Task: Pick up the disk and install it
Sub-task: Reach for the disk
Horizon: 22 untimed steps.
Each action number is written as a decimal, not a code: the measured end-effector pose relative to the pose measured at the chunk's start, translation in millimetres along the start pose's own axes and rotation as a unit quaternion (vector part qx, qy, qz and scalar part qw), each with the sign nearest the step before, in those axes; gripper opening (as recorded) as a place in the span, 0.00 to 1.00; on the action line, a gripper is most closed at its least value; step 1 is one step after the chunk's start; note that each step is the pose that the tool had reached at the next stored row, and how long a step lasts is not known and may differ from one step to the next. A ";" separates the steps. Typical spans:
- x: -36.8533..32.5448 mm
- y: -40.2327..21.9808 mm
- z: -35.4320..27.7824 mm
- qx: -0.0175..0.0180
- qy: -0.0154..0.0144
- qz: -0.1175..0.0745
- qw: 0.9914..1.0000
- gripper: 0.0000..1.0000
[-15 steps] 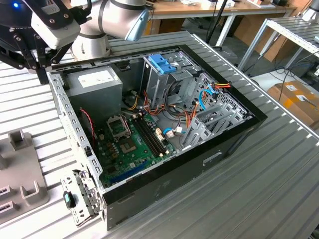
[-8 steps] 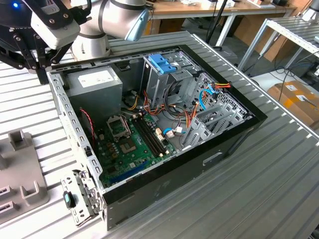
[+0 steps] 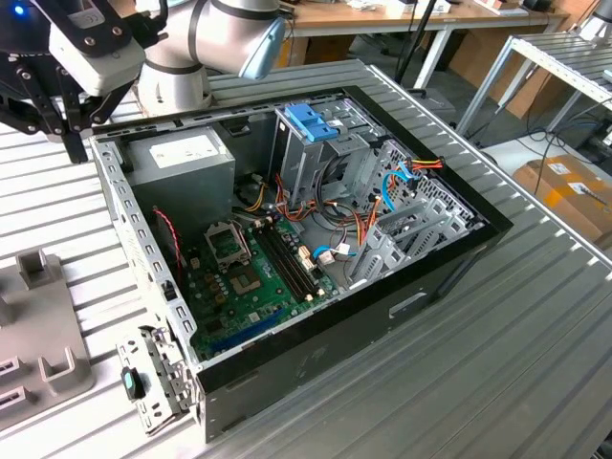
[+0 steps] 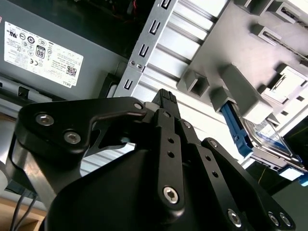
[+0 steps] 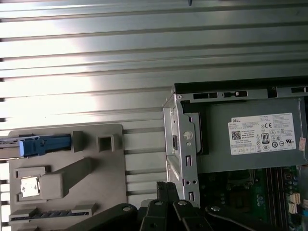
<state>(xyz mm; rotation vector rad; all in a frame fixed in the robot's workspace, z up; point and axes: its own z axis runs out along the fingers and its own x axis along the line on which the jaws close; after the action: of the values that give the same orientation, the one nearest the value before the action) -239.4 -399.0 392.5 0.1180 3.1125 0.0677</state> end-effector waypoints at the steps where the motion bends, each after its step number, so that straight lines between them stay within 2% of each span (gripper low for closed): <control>1: 0.9 0.0 0.0 0.000 0.000 0.000 1.000 0.11; 18: 20.7 -1.5 -0.5 0.000 0.000 0.000 1.000 0.11; 22: 22.2 -1.6 -0.6 0.000 0.000 0.000 1.000 0.11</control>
<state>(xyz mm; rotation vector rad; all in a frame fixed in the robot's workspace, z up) -261.6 -398.9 392.5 0.1179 3.1126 0.0676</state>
